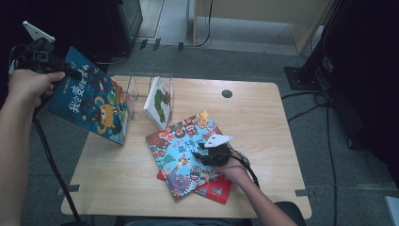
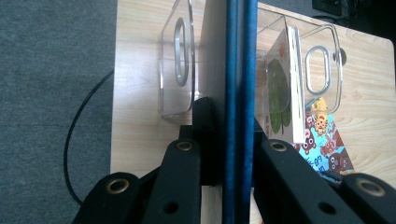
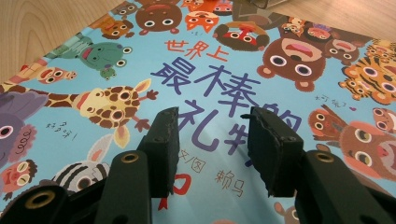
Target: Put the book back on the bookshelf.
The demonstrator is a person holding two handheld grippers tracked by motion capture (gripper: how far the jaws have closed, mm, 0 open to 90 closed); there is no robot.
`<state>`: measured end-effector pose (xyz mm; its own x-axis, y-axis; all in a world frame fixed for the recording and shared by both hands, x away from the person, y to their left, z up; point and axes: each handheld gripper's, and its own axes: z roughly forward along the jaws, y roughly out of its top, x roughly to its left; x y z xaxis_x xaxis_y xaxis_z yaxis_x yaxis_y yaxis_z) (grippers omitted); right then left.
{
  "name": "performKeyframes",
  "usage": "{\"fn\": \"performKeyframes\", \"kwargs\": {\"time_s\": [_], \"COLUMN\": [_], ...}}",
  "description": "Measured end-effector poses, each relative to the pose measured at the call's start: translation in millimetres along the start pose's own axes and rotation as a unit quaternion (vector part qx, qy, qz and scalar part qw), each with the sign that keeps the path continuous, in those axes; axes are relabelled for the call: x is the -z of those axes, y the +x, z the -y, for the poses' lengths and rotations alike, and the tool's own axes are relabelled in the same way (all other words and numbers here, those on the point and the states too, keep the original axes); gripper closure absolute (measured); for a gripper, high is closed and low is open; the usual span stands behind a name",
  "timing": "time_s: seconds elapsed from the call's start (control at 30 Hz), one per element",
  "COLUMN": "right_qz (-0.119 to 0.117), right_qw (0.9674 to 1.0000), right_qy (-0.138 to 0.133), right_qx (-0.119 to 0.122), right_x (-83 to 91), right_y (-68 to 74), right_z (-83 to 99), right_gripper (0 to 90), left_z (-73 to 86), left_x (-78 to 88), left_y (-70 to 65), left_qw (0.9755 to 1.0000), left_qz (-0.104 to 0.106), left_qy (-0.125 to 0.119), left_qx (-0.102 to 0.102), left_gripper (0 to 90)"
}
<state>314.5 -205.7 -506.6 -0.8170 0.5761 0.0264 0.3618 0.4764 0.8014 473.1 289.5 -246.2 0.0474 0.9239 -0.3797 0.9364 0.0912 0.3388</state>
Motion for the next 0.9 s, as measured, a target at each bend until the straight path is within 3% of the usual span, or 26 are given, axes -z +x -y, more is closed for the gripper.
{"fn": "performKeyframes", "kwargs": {"time_s": [0.4, 0.9], "right_qz": [0.0, 0.003], "right_qw": [1.0, 1.0], "right_qy": [-0.001, -0.005], "right_qx": [0.002, 0.003], "right_x": [0.7, 0.9], "right_y": [0.0, 0.8], "right_z": [0.8, 1.7], "right_gripper": [53.8, 53.7], "left_z": [-17.5, -27.6], "left_x": [-14.2, -25.5], "left_y": [4.0, 9.4], "left_qw": [1.0, 0.9999], "left_qz": [0.001, 0.009], "left_qy": [0.004, 0.0], "left_qx": [-0.003, -0.006], "left_gripper": [83.9, 83.5]}}
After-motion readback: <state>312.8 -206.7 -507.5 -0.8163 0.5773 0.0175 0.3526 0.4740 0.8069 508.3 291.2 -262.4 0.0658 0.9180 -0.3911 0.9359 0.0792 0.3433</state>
